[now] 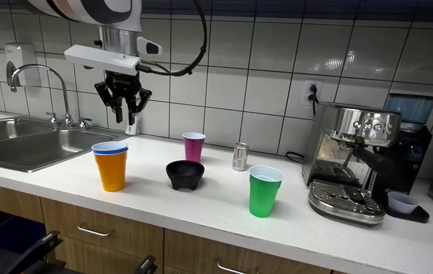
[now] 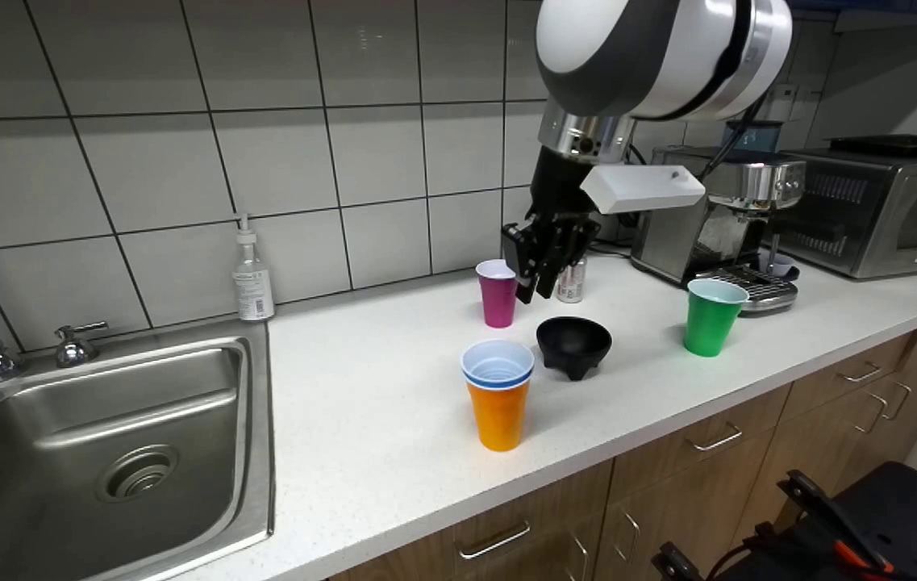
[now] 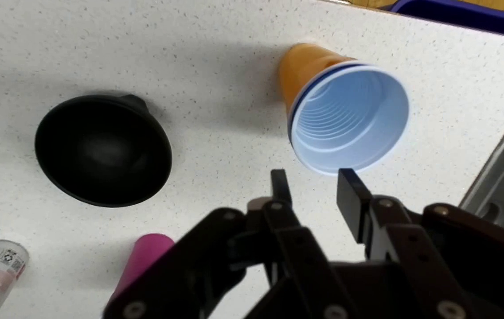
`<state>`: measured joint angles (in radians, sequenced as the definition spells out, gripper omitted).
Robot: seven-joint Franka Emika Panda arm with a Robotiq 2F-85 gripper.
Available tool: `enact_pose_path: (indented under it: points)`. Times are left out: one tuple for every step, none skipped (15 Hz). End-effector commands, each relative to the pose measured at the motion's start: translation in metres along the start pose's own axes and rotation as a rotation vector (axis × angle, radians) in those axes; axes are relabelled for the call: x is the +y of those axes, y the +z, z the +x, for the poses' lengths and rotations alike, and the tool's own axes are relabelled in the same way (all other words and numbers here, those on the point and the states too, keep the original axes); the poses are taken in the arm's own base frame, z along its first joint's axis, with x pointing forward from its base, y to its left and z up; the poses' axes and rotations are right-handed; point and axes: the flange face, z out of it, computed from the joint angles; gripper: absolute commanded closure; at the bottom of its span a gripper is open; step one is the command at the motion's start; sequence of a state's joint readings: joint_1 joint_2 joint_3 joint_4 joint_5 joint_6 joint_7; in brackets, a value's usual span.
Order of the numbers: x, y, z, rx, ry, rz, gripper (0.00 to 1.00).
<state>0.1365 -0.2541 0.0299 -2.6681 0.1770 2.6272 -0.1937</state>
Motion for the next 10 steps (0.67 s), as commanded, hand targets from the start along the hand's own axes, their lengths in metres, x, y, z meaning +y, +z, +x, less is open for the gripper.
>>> enact_pose_path:
  points:
    - [-0.001,-0.001,0.007,-0.011,-0.029,0.012,0.33]
    - [-0.001,-0.001,0.008,-0.01,-0.031,0.013,0.27]
    - [-0.002,-0.002,0.009,-0.008,-0.032,0.015,0.18]
    - [-0.002,-0.003,0.011,-0.004,-0.031,0.017,0.11]
    - [-0.002,-0.004,0.014,0.0,-0.029,0.016,0.03]
    - [-0.002,-0.006,0.017,0.002,-0.027,0.017,0.0]
    - [-0.001,-0.007,0.02,0.004,-0.025,0.016,0.0]
    - [0.0,-0.007,0.025,0.007,-0.02,0.014,0.0]
    - [0.002,-0.007,0.029,0.007,-0.015,0.012,0.0]
    - [0.005,-0.007,0.034,0.009,-0.006,0.008,0.0]
